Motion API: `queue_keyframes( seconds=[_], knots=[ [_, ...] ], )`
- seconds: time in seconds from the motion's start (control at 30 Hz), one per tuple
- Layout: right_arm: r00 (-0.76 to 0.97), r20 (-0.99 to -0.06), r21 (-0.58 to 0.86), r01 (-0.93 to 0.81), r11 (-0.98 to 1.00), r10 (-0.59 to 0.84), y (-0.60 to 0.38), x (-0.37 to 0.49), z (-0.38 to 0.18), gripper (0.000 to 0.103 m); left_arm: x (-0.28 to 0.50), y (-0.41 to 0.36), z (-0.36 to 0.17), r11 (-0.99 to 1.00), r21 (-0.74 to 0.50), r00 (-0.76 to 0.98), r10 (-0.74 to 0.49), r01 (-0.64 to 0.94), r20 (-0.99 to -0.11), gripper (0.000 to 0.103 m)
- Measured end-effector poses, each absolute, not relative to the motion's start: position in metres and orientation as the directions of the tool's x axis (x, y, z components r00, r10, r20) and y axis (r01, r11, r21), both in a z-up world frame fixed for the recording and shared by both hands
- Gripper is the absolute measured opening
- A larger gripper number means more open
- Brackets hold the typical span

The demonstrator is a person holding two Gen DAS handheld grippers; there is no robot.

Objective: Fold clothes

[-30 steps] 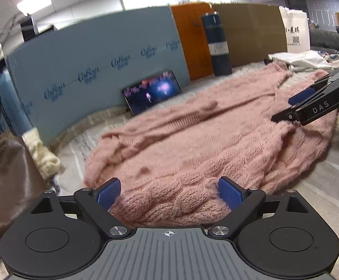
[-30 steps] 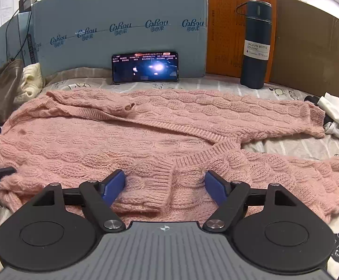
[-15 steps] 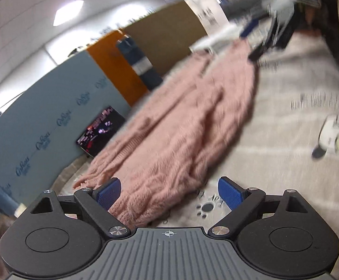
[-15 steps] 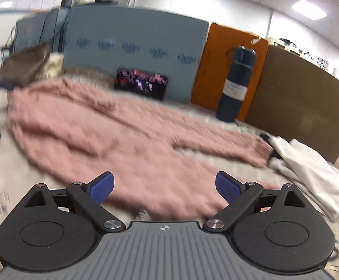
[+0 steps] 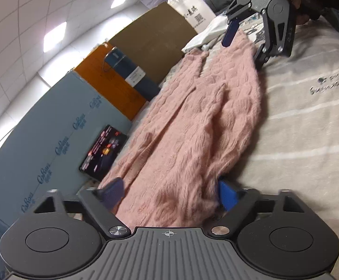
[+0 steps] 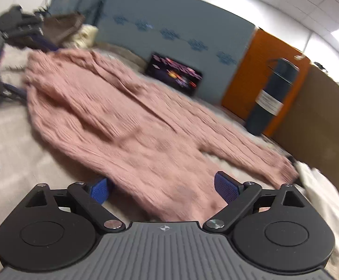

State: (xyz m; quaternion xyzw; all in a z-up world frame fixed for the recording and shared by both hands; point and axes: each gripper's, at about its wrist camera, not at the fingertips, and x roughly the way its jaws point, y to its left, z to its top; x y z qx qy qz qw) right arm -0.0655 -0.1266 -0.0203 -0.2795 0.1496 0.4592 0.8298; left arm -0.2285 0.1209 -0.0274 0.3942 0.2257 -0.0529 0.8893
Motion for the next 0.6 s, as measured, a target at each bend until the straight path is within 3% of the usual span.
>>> queue_keyframes(
  seconds=[0.07, 0.1, 0.13, 0.17, 0.2, 0.23, 0.33, 0.5, 0.6],
  knots=[
    [0.519, -0.494, -0.299, -0.855, 0.424, 0.697, -0.128, -0.061, -0.018, 0.091, -0.230, 0.127, -0.028, 0.696, 0.665, 0.886, 0.092, 0.269, -0.454, 0.056],
    [0.530, -0.488, -0.283, -0.848, 0.448, 0.694, -0.133, -0.055, -0.016, 0.089, -0.231, 0.131, -0.029, 0.702, 0.661, 0.884, 0.099, 0.263, -0.457, 0.040],
    [0.541, -0.482, -0.266, -0.840, 0.473, 0.689, -0.138, -0.050, -0.014, 0.081, -0.231, 0.134, -0.029, 0.709, 0.659, 0.883, 0.110, 0.252, -0.457, 0.030],
    [0.546, -0.477, -0.237, -0.834, 0.497, 0.688, -0.143, -0.045, -0.011, 0.073, -0.231, 0.138, -0.029, 0.719, 0.652, 0.884, 0.117, 0.239, -0.453, 0.026],
    [0.539, -0.473, -0.198, -0.836, 0.512, 0.697, -0.149, -0.039, -0.009, 0.055, -0.230, 0.142, -0.028, 0.734, 0.641, 0.886, 0.120, 0.224, -0.447, 0.020],
    [0.519, -0.472, -0.149, -0.844, 0.515, 0.713, -0.154, -0.034, -0.007, 0.038, -0.229, 0.145, -0.026, 0.749, 0.629, 0.889, 0.123, 0.208, -0.441, 0.019],
    [0.483, -0.469, -0.070, -0.855, 0.514, 0.739, -0.161, -0.018, -0.005, 0.021, -0.224, 0.154, -0.020, 0.769, 0.617, 0.903, 0.134, 0.166, -0.409, 0.015],
    [0.454, -0.342, 0.020, -0.872, 0.489, 0.823, -0.157, 0.013, 0.022, 0.013, -0.211, 0.170, -0.003, 0.782, 0.615, 0.921, 0.161, 0.101, -0.355, 0.014],
    [0.437, -0.322, 0.024, -0.883, 0.469, 0.840, -0.137, 0.037, 0.033, 0.012, -0.200, 0.186, 0.009, 0.791, 0.605, 0.915, 0.177, 0.087, -0.363, 0.014]
  ],
)
